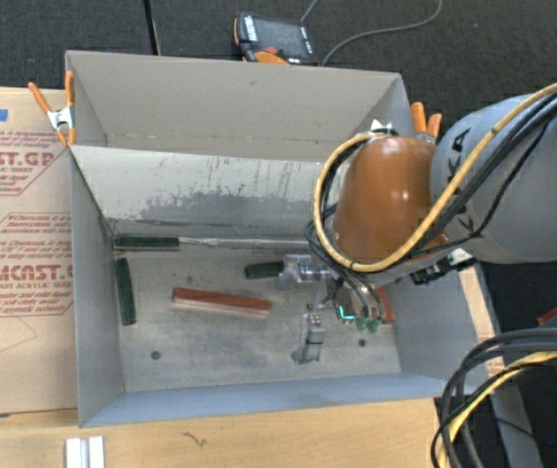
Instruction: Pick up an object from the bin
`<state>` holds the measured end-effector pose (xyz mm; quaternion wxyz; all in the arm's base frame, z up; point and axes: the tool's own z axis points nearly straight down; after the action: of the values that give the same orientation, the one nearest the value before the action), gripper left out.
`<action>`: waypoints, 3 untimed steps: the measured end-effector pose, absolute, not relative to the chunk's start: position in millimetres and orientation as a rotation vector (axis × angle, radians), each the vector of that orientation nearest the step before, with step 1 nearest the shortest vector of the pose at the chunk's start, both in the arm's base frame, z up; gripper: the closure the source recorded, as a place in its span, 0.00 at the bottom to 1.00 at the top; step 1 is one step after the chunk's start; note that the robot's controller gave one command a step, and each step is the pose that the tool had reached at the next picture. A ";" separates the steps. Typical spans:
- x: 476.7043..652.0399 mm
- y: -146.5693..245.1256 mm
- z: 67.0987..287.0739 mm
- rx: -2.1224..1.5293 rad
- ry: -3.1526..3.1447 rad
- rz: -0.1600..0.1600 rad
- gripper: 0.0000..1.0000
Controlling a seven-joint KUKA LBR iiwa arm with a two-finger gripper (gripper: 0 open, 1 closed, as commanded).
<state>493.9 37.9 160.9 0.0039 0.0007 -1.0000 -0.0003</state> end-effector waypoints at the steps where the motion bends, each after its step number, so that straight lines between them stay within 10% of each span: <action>1: 546.3 114.2 66.9 0.290 -3.127 -0.003 0.00; 3: 548.0 132.2 103.7 0.055 -3.142 -0.002 0.00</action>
Offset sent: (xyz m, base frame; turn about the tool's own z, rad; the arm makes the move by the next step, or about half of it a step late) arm 0.0533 0.0735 -0.0909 -0.1799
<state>548.0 132.2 103.7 -0.0007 0.0176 -0.9998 -0.0008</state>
